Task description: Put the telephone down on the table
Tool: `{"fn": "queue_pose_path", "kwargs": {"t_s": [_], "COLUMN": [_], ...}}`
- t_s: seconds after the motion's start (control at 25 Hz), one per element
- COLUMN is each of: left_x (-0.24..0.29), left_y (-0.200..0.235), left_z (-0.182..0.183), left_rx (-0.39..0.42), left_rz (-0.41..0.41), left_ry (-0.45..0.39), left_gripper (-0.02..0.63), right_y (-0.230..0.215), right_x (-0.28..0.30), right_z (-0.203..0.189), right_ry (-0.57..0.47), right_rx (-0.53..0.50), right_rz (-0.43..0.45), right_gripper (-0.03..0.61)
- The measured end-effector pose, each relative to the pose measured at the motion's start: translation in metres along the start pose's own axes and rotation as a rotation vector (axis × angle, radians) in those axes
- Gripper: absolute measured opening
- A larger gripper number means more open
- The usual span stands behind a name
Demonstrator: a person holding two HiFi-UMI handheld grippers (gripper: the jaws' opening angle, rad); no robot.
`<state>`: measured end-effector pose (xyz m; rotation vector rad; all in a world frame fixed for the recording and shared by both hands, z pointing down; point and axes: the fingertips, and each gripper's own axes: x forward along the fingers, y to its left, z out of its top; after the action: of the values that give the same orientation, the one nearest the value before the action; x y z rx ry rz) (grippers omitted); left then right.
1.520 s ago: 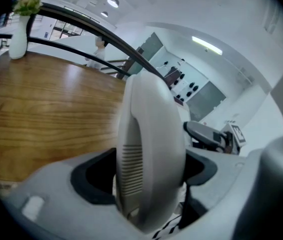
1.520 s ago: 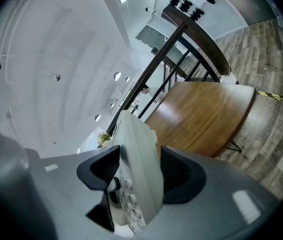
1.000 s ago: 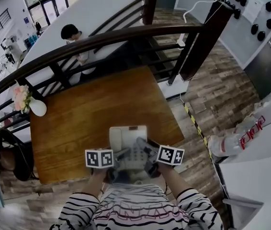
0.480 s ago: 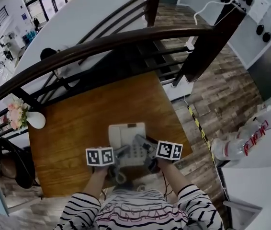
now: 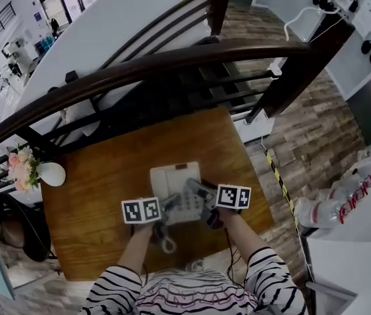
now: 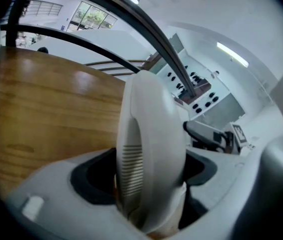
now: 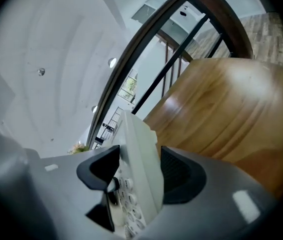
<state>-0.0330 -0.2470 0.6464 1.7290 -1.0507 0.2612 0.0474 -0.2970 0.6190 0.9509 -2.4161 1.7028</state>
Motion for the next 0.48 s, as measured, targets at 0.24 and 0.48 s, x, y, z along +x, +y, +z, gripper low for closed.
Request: {"fn": "queue_pose_path", "kwargs": {"t_s": [0.24, 0.48], "left_x": [0.02, 0.036], "left_y": [0.028, 0.044], "left_z": [0.034, 0.062], "left_rx": [-0.015, -0.012], "left_rz": [0.046, 0.071], "left_ry": [-0.006, -0.007], "left_gripper": [0.37, 0.37], "right_y": [-0.015, -0.027], "right_x": [0.043, 0.073], "right_z": [0.023, 0.045], "right_ry": [0.023, 0.03], "right_rx": [0.009, 0.001], "right_rz": [-0.005, -0.025], "right_gripper": [0.258, 0.261]}}
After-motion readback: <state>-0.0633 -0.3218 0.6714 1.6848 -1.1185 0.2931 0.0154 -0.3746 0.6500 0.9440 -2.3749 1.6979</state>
